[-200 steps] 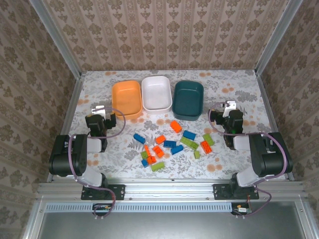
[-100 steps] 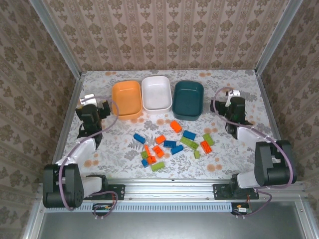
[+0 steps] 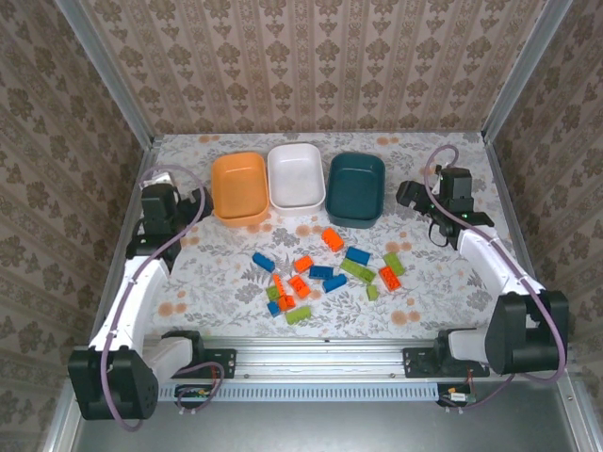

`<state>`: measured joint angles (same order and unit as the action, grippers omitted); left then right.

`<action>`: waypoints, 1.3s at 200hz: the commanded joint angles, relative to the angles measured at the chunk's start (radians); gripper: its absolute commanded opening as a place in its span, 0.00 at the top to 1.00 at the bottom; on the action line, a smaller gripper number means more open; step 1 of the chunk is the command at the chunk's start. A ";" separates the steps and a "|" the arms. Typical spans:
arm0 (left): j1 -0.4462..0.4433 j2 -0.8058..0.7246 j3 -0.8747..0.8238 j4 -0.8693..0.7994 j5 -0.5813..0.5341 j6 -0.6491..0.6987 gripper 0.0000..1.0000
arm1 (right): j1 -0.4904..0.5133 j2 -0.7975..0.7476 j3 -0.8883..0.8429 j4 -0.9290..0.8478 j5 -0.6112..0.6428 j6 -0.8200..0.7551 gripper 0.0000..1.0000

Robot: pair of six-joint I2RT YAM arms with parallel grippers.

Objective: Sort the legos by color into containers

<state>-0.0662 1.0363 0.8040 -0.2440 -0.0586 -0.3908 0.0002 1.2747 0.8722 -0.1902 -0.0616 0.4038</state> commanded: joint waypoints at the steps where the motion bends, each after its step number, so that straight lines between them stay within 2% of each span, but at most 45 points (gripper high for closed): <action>1: -0.027 -0.018 0.061 -0.121 0.159 -0.038 0.00 | 0.009 -0.056 0.048 -0.177 -0.051 0.035 0.00; 47: -0.150 -0.060 0.111 -0.277 0.233 0.004 0.00 | 0.084 -0.126 0.101 -0.394 -0.042 0.026 0.00; 87: -0.261 -0.145 0.067 -0.314 0.281 -0.009 0.00 | 0.251 -0.154 0.140 -0.560 0.053 0.026 0.00; 140: -0.307 -0.210 -0.028 -0.305 0.305 -0.026 0.00 | 0.409 -0.101 0.086 -0.642 0.136 0.070 0.03; 177: -0.346 -0.194 -0.048 -0.295 0.293 -0.033 0.00 | 0.417 -0.032 0.059 -0.684 0.234 0.081 0.10; 195: -0.352 -0.182 -0.050 -0.292 0.294 -0.028 0.00 | 0.404 0.004 0.046 -0.669 0.258 0.069 0.17; 224: -0.354 -0.149 -0.059 -0.273 0.291 -0.014 0.00 | 0.358 0.063 0.031 -0.631 0.234 0.043 0.27; 260: -0.354 -0.106 -0.065 -0.237 0.302 -0.006 0.00 | 0.329 0.156 0.050 -0.593 0.203 0.006 0.29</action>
<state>-0.4137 0.9127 0.7521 -0.5159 0.2256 -0.4049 0.3439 1.3674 0.9127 -0.8059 0.1432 0.4461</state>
